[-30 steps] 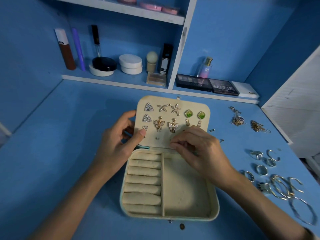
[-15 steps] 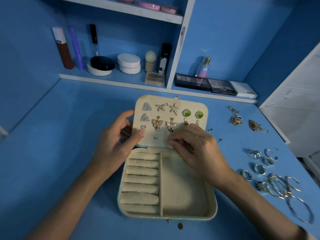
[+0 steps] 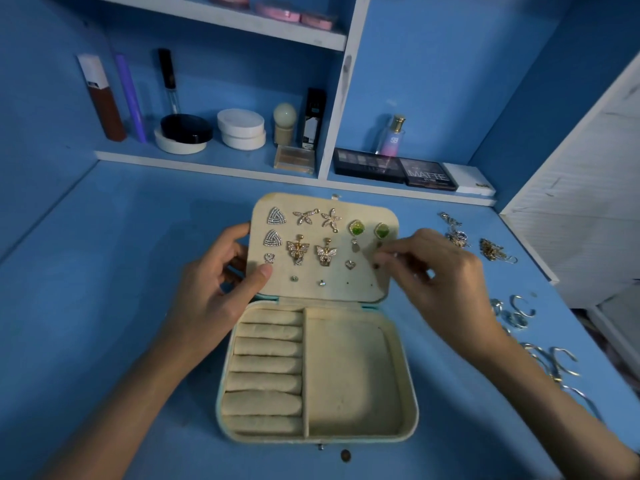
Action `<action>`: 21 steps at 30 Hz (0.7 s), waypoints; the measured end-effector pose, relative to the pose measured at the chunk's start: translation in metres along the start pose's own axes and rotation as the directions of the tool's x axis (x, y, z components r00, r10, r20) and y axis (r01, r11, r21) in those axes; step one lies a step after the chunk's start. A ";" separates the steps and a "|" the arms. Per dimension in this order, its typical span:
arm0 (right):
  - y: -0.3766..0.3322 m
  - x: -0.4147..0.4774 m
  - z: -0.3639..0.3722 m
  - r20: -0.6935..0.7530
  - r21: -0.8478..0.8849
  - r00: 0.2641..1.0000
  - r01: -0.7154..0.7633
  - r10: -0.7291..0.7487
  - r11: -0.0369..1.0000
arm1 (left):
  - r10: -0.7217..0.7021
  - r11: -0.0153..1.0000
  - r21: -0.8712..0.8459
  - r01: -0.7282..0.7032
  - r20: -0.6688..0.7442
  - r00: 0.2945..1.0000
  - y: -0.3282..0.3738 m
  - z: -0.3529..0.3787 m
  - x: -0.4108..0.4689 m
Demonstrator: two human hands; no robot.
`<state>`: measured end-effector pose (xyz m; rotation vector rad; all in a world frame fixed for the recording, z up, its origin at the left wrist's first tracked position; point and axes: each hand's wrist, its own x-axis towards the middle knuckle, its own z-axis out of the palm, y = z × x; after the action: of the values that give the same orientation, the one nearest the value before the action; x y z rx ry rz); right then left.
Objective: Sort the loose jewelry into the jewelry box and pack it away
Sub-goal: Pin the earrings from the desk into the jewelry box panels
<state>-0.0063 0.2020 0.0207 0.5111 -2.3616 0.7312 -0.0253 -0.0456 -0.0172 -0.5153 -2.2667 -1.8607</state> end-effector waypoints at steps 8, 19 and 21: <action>0.075 0.004 -0.037 0.366 -0.162 0.867 -0.298 0.337 0.941 | -0.001 1.000 -0.004 0.001 -0.010 1.000 -0.002 0.001 0.000; 0.076 -0.003 -0.033 0.474 -0.223 0.835 -0.196 0.282 0.955 | -0.006 1.000 -0.004 0.006 -0.009 1.000 -0.005 -0.001 0.001; 0.076 -0.003 -0.032 0.468 -0.242 0.840 -0.176 0.274 0.954 | 0.002 1.000 -0.009 -0.002 -0.014 1.000 -0.004 0.000 0.001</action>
<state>-0.0285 0.2806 0.0113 0.3698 -2.9834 0.5023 -0.0274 -0.0462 -0.0206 -0.5038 -2.2488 -1.8690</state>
